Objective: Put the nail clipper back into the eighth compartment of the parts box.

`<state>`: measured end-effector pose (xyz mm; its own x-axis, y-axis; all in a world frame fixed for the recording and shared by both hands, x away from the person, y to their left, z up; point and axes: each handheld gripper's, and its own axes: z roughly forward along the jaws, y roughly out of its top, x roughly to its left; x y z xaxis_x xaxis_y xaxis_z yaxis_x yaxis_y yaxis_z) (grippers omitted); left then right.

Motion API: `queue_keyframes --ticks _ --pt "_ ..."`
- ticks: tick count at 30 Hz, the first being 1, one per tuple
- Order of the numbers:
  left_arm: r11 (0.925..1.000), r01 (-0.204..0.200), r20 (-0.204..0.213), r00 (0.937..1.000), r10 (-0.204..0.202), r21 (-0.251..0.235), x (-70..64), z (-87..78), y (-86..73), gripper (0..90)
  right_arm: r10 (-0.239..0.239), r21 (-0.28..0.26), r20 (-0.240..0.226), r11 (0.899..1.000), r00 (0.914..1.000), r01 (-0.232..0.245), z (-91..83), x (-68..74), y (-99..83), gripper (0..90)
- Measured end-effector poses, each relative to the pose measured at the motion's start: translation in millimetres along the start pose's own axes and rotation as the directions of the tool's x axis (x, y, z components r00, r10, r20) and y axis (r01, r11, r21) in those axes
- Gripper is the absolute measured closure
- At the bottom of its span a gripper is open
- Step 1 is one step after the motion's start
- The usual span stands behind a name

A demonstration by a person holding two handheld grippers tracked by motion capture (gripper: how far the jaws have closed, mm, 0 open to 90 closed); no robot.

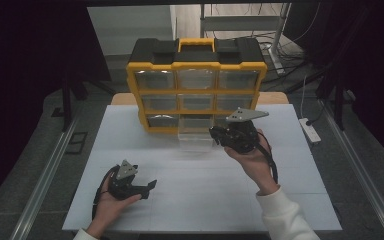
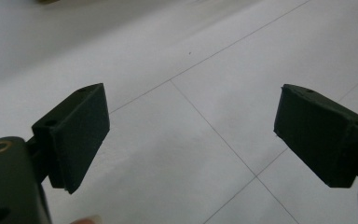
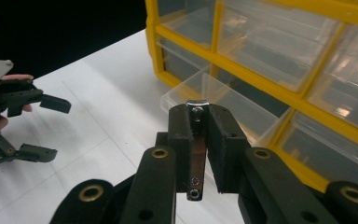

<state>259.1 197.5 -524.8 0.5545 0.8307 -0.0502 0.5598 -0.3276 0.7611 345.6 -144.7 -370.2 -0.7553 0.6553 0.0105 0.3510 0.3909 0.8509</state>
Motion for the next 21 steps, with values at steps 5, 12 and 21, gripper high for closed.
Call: queue_keyframes --ticks 5,12,21 --pt "1.0000 0.000 0.000 1.0000 0.000 0.000 0.0 0.0 -0.1 11.0 0.005 -0.007 0.014 1.000 0.9999 -0.005 -2.8 -6.0 0.6 79.6" --pt "1.0000 0.002 -0.002 1.0000 -0.002 -0.001 -0.2 -0.2 -0.2 11.0 0.013 -0.017 0.031 1.000 0.9994 -0.013 -5.6 -12.3 2.4 79.6" --pt "1.0000 -0.001 -0.004 1.0000 0.001 0.005 -2.1 1.9 0.8 11.0 0.016 -0.013 0.022 1.000 0.9996 -0.016 6.5 -18.9 10.1 79.6"
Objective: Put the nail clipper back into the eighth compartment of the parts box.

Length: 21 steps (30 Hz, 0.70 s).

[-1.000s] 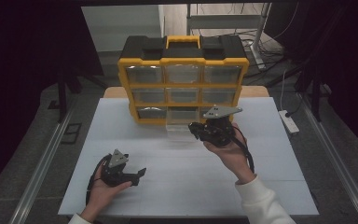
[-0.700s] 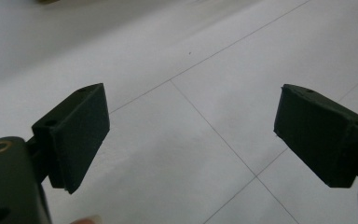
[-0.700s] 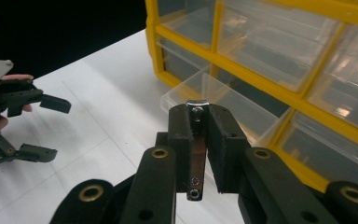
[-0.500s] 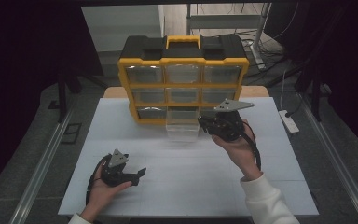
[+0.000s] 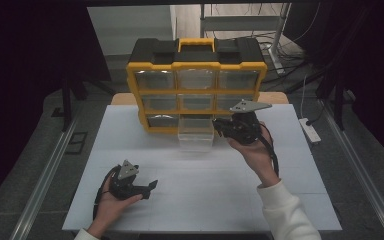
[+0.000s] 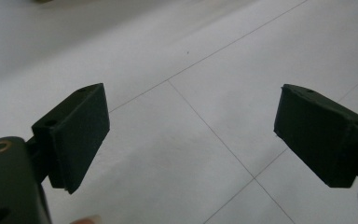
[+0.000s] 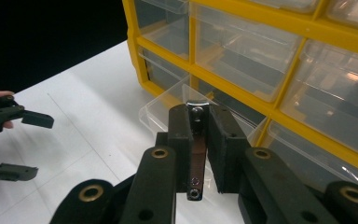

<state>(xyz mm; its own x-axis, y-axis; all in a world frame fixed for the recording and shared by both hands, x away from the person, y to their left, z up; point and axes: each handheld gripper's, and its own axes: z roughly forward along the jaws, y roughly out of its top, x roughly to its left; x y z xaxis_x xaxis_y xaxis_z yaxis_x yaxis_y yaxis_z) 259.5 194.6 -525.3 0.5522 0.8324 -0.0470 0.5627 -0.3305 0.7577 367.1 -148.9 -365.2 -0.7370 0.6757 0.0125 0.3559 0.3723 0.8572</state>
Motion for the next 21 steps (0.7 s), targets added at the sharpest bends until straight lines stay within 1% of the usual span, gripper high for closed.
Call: queue_keyframes --ticks 7,9,15,21 --pt "1.0000 0.001 0.003 1.0000 -0.001 -0.001 1.0 -0.7 -0.4 10.9 0.003 0.034 -0.005 0.999 1.0000 -0.003 21.1 -11.0 7.4 79.6" --pt "1.0000 0.001 0.003 1.0000 -0.001 -0.002 1.1 -0.8 -0.4 11.0 -0.001 0.047 0.001 0.999 1.0000 0.001 26.9 -13.5 10.0 79.6" --pt "1.0000 0.005 0.001 1.0000 -0.005 -0.002 1.4 -0.9 -0.4 11.0 -0.003 0.074 -0.003 0.997 1.0000 0.003 43.2 -16.5 18.5 79.5" --pt "1.0000 0.004 0.000 1.0000 -0.004 -0.001 2.0 -0.8 -0.6 11.0 -0.010 0.093 -0.010 0.996 0.9999 0.011 58.9 -19.8 21.9 79.6"
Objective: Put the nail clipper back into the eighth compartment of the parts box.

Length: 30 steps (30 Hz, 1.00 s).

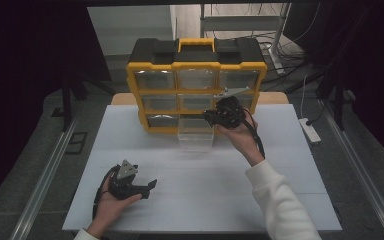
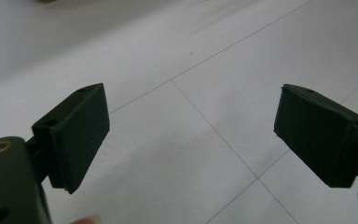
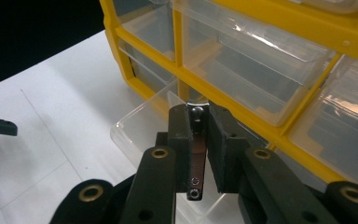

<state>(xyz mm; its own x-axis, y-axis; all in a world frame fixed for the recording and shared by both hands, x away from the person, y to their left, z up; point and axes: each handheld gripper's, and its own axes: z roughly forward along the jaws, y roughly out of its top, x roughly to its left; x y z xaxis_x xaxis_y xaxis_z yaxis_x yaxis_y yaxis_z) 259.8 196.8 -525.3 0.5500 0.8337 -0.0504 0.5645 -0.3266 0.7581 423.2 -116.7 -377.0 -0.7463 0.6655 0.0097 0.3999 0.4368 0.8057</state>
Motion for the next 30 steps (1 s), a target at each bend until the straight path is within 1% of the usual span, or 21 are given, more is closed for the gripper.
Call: queue_keyframes --ticks 6,8,17,18,19,20,23,25,26,30 --pt "1.0000 -0.002 0.003 1.0000 0.002 0.001 -0.1 -0.1 0.0 11.0 0.001 0.025 0.002 1.000 1.0000 -0.002 10.2 -0.5 1.6 79.6" --pt "1.0000 -0.001 0.002 1.0000 0.001 0.000 -0.1 -0.1 0.0 11.0 -0.003 0.025 0.002 1.000 1.0000 0.002 11.3 -0.8 1.5 79.6" --pt "1.0000 -0.001 0.002 1.0000 0.001 0.000 -0.1 0.0 0.0 11.0 -0.002 0.060 0.001 0.998 1.0000 0.002 21.6 -0.6 -2.2 79.5" --pt "1.0000 -0.001 0.002 1.0000 0.001 0.000 0.1 -0.1 0.0 11.0 -0.015 0.066 0.002 0.998 0.9999 0.015 23.3 -1.0 -2.9 79.5" --pt "1.0000 -0.001 0.002 1.0000 0.001 0.000 0.2 -0.1 0.0 11.1 -0.017 0.071 0.002 0.997 0.9998 0.017 24.7 -0.8 -3.4 79.5" --pt "1.0000 0.000 0.002 1.0000 0.000 0.000 0.3 -0.2 0.0 11.0 -0.010 0.075 0.001 0.997 0.9999 0.010 26.0 0.1 -3.7 79.5" --pt "1.0000 0.000 0.002 1.0000 0.000 -0.001 0.2 -0.3 0.0 11.1 -0.022 0.090 0.000 0.996 0.9998 0.022 33.0 -0.6 -6.3 79.5" --pt "1.0000 -0.001 0.002 1.0000 0.001 -0.001 0.3 -0.5 -0.1 11.1 -0.024 0.101 0.000 0.995 0.9997 0.023 36.7 -0.4 -7.9 79.5" --pt "1.0000 0.000 0.003 1.0000 0.000 -0.003 0.5 -0.4 -0.2 11.1 -0.017 0.105 -0.002 0.994 0.9999 0.017 38.6 0.3 -8.7 79.5" --pt "1.0000 0.002 0.002 1.0000 -0.002 -0.002 0.7 -0.5 -0.2 11.1 -0.028 0.129 -0.001 0.991 0.9996 0.028 46.4 0.4 -12.4 79.5"
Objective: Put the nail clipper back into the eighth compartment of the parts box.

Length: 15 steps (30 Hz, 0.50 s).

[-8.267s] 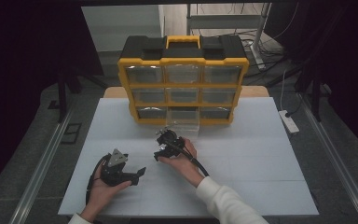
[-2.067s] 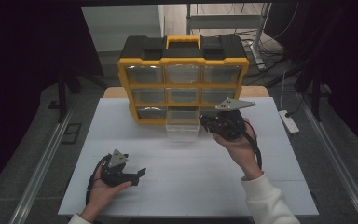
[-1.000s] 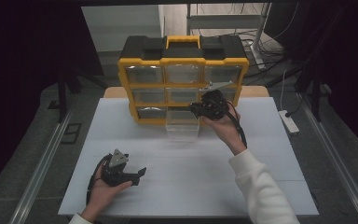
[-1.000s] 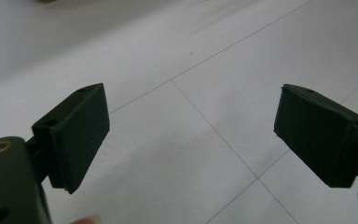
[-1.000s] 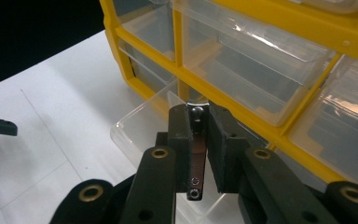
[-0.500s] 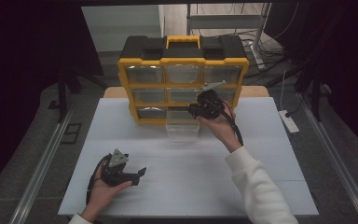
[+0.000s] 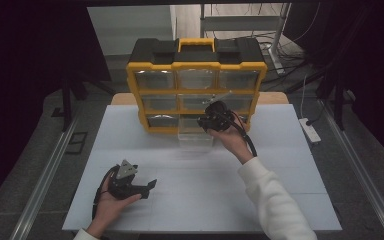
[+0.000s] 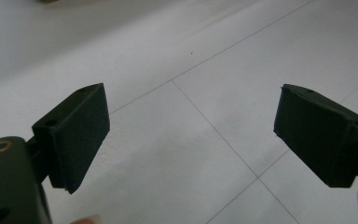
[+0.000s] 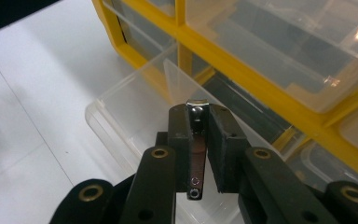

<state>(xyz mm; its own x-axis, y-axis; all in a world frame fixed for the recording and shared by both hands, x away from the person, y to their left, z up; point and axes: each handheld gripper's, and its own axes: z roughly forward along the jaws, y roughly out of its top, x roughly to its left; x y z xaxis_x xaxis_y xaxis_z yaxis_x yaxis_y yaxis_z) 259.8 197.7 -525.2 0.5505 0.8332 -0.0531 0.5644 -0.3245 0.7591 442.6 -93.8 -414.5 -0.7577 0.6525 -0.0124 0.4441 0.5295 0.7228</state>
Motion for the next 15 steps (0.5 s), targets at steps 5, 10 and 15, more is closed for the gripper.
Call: queue_keyframes --ticks 5,10,15 --pt "1.0000 0.001 0.000 1.0000 -0.001 0.000 0.2 -0.2 0.0 11.1 0.007 0.022 -0.002 1.000 1.0000 -0.007 8.0 0.0 -4.2 79.5" --pt "1.0000 -0.001 -0.001 1.0000 0.001 0.000 -0.1 0.3 -0.1 11.1 0.006 0.032 -0.001 0.999 1.0000 -0.006 10.7 -0.2 -7.0 79.5" --pt "1.0000 0.000 -0.001 1.0000 0.000 0.000 0.3 -0.1 -0.1 11.2 0.008 0.028 0.002 1.000 1.0000 -0.008 9.7 -1.2 -7.2 79.5"
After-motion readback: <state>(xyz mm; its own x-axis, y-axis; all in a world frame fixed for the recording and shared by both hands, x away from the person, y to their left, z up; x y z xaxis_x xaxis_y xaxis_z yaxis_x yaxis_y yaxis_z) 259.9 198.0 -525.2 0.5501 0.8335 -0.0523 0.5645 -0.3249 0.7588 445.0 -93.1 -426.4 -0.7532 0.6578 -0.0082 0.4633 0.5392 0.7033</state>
